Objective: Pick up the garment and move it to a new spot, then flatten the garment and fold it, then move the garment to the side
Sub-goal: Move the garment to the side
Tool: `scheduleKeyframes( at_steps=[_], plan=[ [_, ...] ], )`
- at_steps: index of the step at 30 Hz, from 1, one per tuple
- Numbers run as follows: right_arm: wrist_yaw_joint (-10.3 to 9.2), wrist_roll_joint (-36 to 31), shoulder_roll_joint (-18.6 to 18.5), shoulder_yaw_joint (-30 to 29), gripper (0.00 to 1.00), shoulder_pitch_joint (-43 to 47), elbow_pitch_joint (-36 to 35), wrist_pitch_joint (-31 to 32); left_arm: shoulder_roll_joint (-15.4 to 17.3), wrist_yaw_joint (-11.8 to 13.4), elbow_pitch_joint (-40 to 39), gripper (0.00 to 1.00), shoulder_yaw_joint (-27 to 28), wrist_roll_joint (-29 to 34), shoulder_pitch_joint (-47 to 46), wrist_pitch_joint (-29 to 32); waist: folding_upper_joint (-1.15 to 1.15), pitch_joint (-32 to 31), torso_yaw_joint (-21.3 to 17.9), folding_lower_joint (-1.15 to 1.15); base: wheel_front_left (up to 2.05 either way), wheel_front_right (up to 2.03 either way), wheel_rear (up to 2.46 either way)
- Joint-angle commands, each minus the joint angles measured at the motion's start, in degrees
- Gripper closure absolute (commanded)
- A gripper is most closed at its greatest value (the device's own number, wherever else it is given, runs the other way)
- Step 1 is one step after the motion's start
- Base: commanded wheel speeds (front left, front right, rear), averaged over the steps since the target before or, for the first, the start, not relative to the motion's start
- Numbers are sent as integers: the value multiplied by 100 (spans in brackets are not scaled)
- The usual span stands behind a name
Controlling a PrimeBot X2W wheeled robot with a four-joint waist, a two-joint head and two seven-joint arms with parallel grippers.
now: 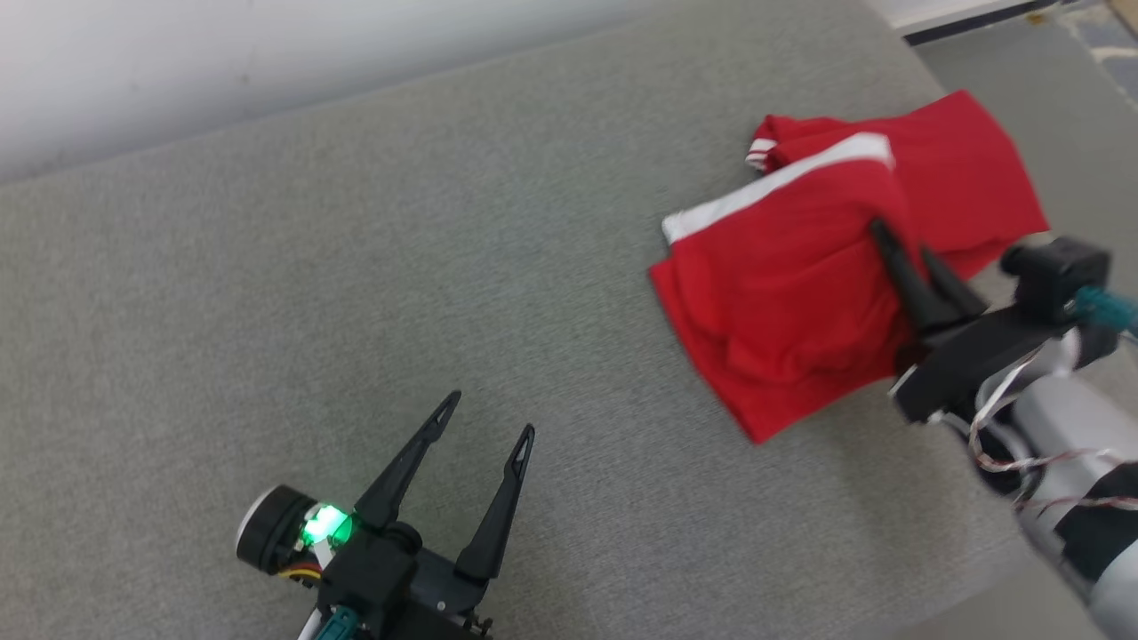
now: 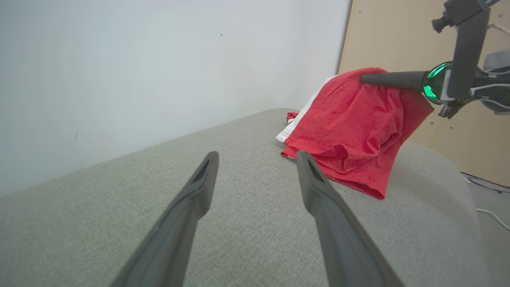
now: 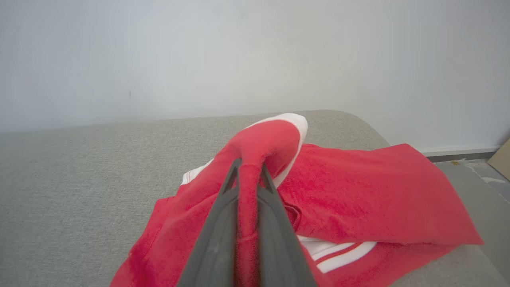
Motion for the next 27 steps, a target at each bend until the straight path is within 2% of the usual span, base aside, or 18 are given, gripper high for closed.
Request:
scheduleKeyframes(
  at_steps=[1, 9, 14, 20, 27],
  plan=[
    [3, -20, -60, 32, 100, -88, 22, -27, 40, 27, -15, 0, 2, 23, -79, -32, -1, 368, 310, 0, 0, 0, 0],
    [3, 70, -898, 16, 100, -796, 201, -28, -23, 151, -381, 0, -180, 47, -465, -32, -1, 1063, 653, 0, 0, 0, 0],
    [3, 160, -1283, -128, 100, -1019, 350, -27, 12, 201, -499, 0, -246, 45, -604, -31, -1, 1298, 734, 0, 0, 0, 0],
    [3, 257, -1643, -145, 100, -1145, 602, -28, 101, 209, -556, 0, -280, 9, -748, -32, -1, 1471, 823, 0, 0, 0, 0],
    [2, 276, -1842, -638, 100, -1037, 787, -28, 235, 290, -588, 0, -280, -3, -720, -31, -1, 1500, 854, 0, 0, 0, 0]
  ],
)
